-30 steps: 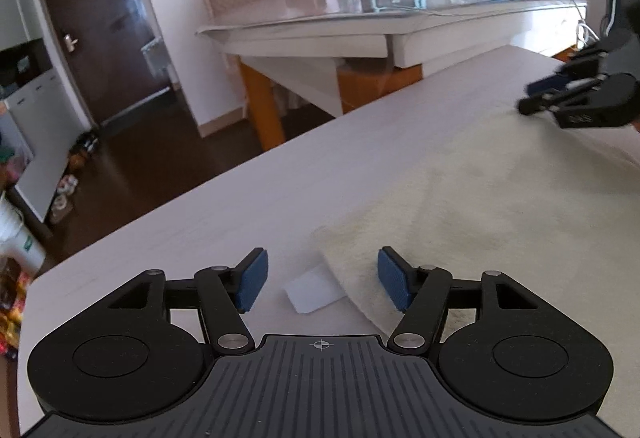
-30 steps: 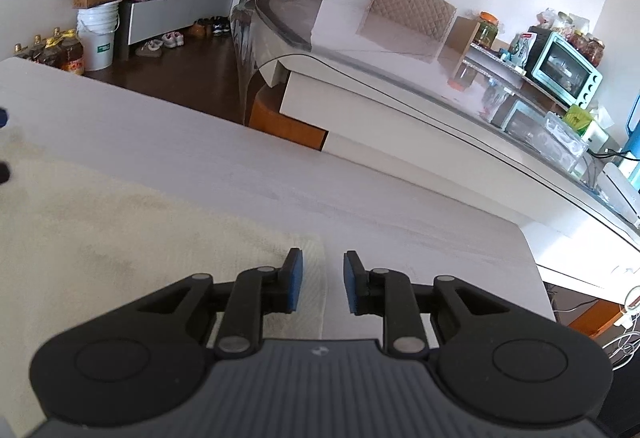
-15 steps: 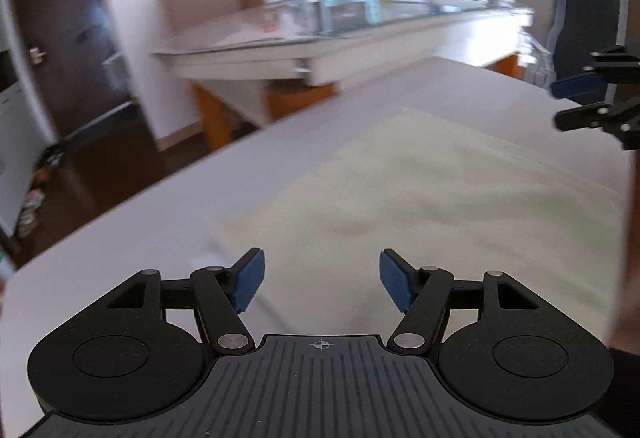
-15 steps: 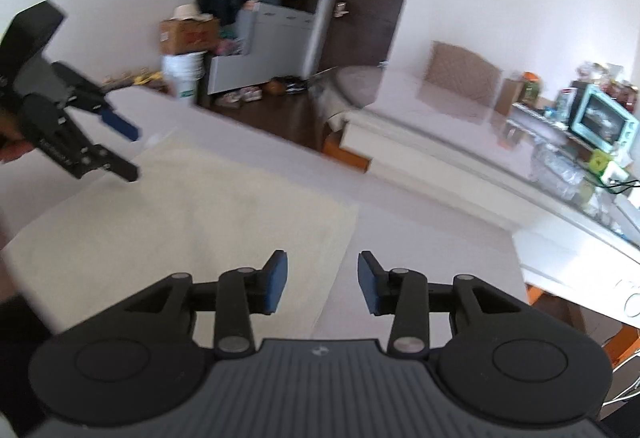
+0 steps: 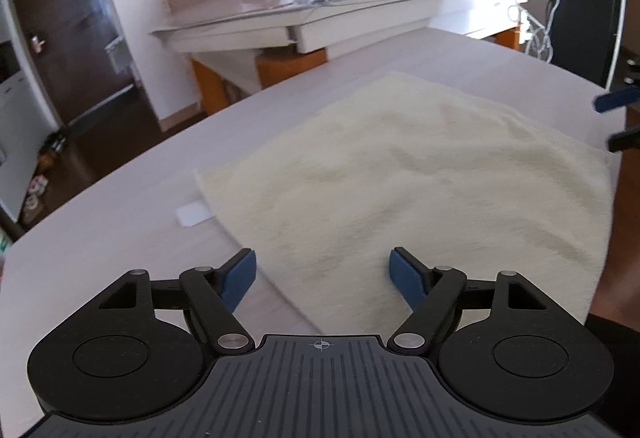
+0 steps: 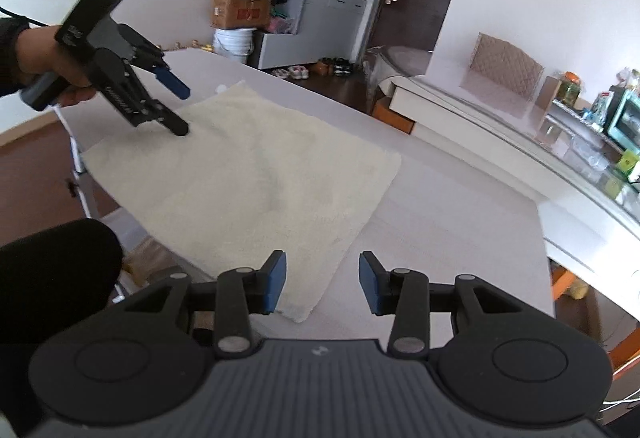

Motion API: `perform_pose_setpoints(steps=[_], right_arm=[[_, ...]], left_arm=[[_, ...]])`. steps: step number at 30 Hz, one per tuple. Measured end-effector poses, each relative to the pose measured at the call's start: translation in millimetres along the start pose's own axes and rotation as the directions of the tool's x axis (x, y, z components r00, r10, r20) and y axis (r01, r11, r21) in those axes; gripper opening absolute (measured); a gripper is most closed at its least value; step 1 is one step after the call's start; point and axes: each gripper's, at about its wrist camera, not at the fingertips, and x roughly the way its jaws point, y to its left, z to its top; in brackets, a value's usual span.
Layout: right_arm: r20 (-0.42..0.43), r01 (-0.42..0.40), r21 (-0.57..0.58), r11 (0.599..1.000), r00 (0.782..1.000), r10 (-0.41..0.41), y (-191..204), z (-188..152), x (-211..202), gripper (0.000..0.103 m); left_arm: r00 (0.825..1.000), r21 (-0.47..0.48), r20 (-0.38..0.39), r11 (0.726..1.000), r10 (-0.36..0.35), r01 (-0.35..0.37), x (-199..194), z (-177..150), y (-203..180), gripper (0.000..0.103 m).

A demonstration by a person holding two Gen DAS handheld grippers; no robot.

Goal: Fold towel
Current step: 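Lay the towel flat on the table and open both grippers, then grasp a towel corner with the right gripper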

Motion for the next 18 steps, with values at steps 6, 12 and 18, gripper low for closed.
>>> perform_pose_setpoints(steps=[6,12,18], right_arm=[[-0.013,-0.061,-0.123,0.991,0.998,0.06,16,-10,-2,0.047],[-0.011,-0.077,-0.164,0.983,0.997,0.077,18,-14,1,0.052],[-0.008,-0.07,-0.177,0.982,0.998,0.07,17,-22,-3,0.053]], left_arm=[[0.999,0.005,0.038,1.0,0.011,-0.011,-14,14,-14,0.077],[0.973,0.051,0.097,0.977,-0.209,0.205,-15,41,-76,0.077],[0.955,0.121,0.084,0.954,-0.286,0.275,-1,52,-124,0.077]])
